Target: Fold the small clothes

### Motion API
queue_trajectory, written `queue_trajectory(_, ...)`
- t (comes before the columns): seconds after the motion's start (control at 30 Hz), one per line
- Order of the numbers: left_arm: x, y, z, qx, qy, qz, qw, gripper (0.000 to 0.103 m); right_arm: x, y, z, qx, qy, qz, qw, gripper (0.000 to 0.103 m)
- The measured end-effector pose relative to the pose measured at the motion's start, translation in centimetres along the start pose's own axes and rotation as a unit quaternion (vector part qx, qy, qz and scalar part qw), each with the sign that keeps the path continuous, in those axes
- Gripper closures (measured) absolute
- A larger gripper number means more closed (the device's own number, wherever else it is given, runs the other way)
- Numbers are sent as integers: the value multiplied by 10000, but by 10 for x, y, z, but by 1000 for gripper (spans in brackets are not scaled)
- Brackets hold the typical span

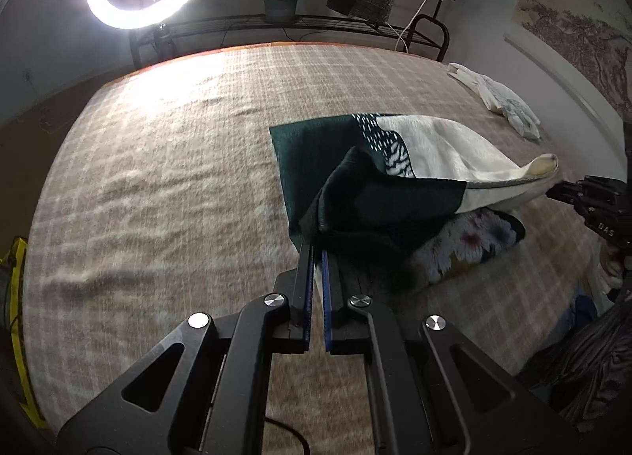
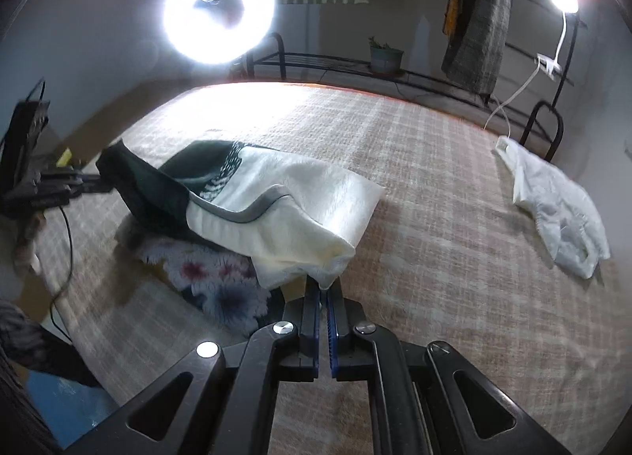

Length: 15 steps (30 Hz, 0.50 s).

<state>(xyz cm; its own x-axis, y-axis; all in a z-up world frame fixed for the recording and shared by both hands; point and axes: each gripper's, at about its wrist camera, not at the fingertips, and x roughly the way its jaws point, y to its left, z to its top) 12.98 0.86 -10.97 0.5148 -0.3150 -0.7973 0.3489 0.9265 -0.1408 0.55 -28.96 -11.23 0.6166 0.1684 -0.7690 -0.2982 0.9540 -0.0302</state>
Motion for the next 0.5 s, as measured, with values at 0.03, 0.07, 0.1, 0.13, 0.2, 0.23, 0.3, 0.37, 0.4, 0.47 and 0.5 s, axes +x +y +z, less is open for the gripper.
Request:
queue_trajectory(0.03,-4,2,-3,10,-6,3,10000,102,-2,0,-5,-70,51,13,10000,100)
queue_trajectory(0.07,-8,3,-7,15,-8,0,10000,102,-3,1,-8,-87,85,47,9999,99)
queue_trajectory(0.1,-15,7,-13,-22,-8,-32,10000,102,-7,-1,-13,-95,138,101,9998,93)
queue_trajectory(0.13,-18,10,-16,-76,-3,-77,9999,102,-11,-3,-18,-74,147,152,9997,89)
queue_trajectory(0.2,-25,20,-23,-320,16,-160,9994,92,-19,-7,-25,53,95,313,9995,85)
queue_trajectory(0.23,-25,25,-25,-461,24,-191,9988,87,-23,-11,-29,175,79,407,9990,85)
queue_trajectory(0.3,-23,36,-26,-863,59,-272,9959,60,-26,-19,-34,472,71,543,9974,83)
queue_trajectory(0.37,-13,48,-28,-1363,177,-412,9897,56,-21,-30,-37,853,153,676,9939,79)
queue_trajectory(0.4,-3,55,-30,-1709,316,-601,9829,56,-14,-36,-39,1106,254,745,9907,71)
queue_trajectory(0.47,13,62,-34,-2174,561,-918,9701,56,-5,-43,-42,1498,363,917,9838,65)
queue_trajectory(0.5,20,65,-37,-2360,661,-1021,9641,56,0,-47,-44,1713,427,1046,9787,65)
